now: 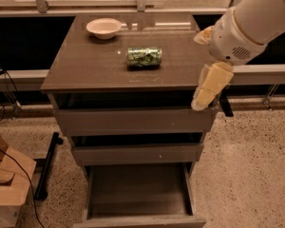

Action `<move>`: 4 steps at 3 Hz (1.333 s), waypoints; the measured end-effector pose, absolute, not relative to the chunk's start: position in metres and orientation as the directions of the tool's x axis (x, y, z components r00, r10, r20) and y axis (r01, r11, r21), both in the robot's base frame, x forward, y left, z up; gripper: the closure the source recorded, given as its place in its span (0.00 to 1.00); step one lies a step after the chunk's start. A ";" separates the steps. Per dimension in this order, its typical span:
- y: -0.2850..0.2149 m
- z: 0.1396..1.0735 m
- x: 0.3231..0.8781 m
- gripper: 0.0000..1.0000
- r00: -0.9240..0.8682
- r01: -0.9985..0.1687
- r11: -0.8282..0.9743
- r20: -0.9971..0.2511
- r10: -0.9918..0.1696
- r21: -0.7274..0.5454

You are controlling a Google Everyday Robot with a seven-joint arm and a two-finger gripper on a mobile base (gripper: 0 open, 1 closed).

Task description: Place green can into bottom drawer

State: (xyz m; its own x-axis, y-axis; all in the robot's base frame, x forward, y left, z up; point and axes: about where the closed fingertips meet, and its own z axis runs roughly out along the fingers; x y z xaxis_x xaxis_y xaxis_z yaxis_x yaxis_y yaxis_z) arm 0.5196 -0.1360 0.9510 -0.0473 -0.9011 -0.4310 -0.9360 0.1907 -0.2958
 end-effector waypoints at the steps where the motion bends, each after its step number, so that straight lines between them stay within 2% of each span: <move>1: -0.102 0.946 0.555 0.00 0.020 -0.942 0.141 -0.472 -0.881 -0.303; 3: -0.094 0.937 0.565 0.00 0.031 -0.940 0.142 -0.495 -0.868 -0.309; 4: -0.079 0.926 0.599 0.00 0.057 -0.926 0.151 -0.524 -0.850 -0.345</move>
Offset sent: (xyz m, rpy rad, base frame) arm 0.0320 0.0311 -0.0048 0.0418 -0.0144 0.0607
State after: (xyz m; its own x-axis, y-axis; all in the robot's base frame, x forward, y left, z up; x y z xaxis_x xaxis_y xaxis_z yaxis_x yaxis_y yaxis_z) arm 0.5994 -0.0791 0.9258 0.0567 -0.8497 -0.5242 -0.9264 0.1510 -0.3450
